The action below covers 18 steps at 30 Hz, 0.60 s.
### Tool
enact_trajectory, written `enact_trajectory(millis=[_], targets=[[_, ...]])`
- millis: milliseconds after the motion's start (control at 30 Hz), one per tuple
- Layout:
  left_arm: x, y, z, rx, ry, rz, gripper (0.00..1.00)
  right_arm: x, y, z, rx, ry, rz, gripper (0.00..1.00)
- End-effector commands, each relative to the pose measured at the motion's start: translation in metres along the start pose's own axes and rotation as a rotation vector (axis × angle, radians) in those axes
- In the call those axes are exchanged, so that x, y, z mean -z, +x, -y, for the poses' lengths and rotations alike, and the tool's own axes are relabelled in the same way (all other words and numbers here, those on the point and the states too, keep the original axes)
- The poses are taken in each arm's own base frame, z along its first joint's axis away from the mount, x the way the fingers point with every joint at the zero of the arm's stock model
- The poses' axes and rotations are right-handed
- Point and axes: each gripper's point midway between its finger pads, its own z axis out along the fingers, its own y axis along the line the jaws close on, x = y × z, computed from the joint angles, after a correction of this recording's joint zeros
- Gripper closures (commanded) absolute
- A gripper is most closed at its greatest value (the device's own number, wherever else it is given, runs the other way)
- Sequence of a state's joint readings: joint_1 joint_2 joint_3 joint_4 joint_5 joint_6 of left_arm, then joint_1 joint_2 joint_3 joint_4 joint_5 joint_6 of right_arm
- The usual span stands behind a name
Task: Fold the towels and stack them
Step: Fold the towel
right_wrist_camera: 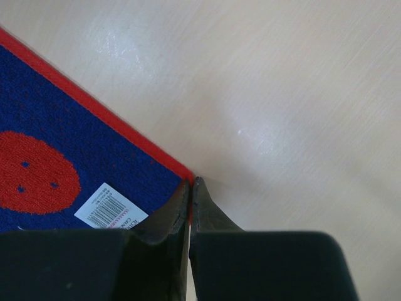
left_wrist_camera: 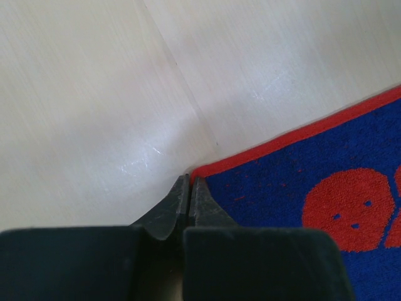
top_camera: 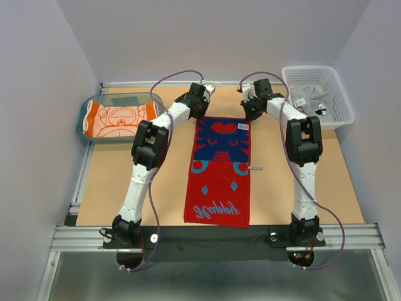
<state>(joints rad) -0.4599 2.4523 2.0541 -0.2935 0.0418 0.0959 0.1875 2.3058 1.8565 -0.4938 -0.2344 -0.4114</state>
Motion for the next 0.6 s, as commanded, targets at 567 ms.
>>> enact_trajectory(millis=[567], targets=[[0.1,-0.16,-0.087,0.119,0.019,0.483,1.0,0.064,-0.159,0.073,0.04,0.327,0.363,0.99]])
